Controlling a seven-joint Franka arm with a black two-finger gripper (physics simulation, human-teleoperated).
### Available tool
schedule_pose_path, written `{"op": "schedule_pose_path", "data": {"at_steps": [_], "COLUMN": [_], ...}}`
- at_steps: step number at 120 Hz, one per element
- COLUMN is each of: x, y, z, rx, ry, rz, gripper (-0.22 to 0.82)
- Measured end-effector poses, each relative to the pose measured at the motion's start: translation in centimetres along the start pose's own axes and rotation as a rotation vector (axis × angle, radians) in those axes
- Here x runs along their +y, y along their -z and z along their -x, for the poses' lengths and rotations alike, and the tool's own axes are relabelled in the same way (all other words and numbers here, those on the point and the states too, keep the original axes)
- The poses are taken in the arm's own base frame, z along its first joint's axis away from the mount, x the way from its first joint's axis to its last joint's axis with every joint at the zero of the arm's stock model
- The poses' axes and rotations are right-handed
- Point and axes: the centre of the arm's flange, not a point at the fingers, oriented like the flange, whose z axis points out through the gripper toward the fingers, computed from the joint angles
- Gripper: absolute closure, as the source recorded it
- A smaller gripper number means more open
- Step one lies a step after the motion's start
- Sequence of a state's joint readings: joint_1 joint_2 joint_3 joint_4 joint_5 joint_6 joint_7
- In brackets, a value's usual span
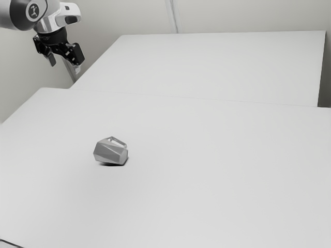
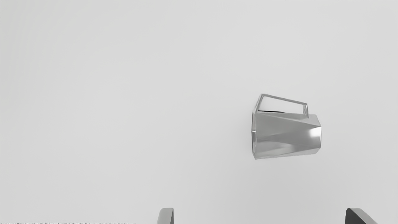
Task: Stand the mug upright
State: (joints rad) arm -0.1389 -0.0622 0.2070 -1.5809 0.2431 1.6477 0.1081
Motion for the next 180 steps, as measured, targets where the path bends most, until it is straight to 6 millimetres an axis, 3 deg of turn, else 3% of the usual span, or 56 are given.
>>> {"op": "schedule_pose_path", "data": {"at_steps": [27,44,53,77,84,103,116,141,162,180], "x": [0.1,-0.4,-1.8,-9.2,-10.6,-8.1,-9.0,-11.0,-10.6,-9.3], "y": [-0.7,-3.5,-7.3,-19.3,-21.7,-25.7,-29.0,-32.9,-36.2,-37.7], "z": [0.0,0.3,1.3,4.9,5.4,3.8,3.9,2.2,1.5,1.3], "rx": [-0.008,-0.051,-0.117,-0.306,-0.336,-0.376,-0.389,-0.343,-0.324,-0.302], "ry": [0.036,0.072,0.146,0.426,0.476,0.46,0.49,0.485,0.47,0.464], "rz": [0.002,0.044,0.154,0.413,0.473,0.608,0.69,0.782,0.873,0.959], "gripper": [0.0,0.0,0.0,0.0,0.0,0.0,0.0,0.0,0.0,0.0]}}
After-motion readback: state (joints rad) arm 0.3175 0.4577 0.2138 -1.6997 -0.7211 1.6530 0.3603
